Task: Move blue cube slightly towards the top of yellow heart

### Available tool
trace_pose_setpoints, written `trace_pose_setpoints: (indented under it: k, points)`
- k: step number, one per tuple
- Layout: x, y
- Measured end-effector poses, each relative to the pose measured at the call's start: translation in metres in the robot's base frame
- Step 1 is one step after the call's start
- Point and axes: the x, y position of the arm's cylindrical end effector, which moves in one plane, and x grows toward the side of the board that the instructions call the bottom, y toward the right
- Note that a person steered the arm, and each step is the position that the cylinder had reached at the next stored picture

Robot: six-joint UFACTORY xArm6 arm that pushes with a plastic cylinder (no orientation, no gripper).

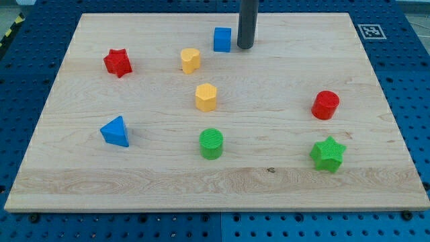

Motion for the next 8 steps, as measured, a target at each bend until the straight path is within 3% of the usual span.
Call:
trace_pose_setpoints:
  k: [8]
  points:
    - [-0.012, -0.014]
